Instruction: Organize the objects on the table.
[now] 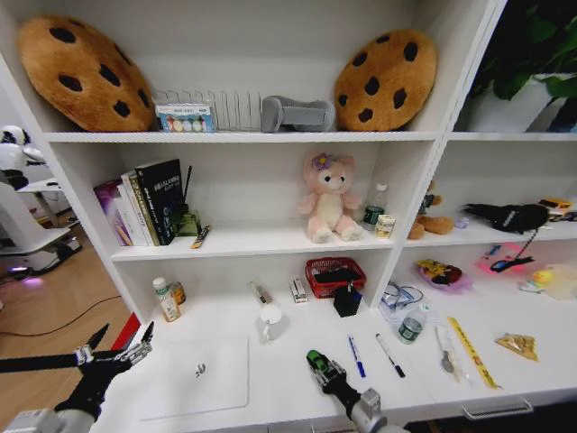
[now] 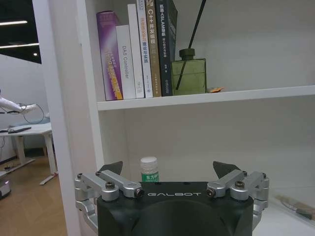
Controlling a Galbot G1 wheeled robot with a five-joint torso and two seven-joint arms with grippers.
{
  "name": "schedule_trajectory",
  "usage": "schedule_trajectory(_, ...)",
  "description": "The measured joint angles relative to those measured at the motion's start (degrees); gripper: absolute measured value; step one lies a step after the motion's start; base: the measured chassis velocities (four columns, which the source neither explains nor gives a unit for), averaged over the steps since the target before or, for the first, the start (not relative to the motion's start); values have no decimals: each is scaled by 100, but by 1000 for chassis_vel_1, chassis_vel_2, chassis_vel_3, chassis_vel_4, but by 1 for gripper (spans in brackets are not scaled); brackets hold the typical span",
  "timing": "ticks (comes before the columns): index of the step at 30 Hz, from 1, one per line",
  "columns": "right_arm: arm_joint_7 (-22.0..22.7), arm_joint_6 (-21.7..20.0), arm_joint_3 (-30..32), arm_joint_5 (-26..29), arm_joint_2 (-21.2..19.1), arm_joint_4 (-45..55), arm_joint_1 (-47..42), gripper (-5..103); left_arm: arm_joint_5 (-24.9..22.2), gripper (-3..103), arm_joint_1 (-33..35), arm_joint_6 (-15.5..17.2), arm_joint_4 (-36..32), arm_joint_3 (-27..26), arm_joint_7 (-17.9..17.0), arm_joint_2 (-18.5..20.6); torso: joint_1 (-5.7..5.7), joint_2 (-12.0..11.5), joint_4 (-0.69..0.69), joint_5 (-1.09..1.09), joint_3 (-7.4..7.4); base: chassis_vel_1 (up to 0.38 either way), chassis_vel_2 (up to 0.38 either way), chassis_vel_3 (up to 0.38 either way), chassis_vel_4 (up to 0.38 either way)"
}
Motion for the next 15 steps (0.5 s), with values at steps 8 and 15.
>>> schedule_trajectory(8, -154, 23, 527, 695, -839, 818, 46, 36, 0, 100, 0, -1, 0, 1, 1, 0, 0, 0, 1, -1, 0, 0, 0, 0, 0)
schedule_trajectory(15, -140, 214, 810, 1473, -1484, 1546, 322, 36, 0, 100, 0, -1, 0, 1, 0, 0, 0, 0, 0, 0, 0, 0, 0, 0, 0)
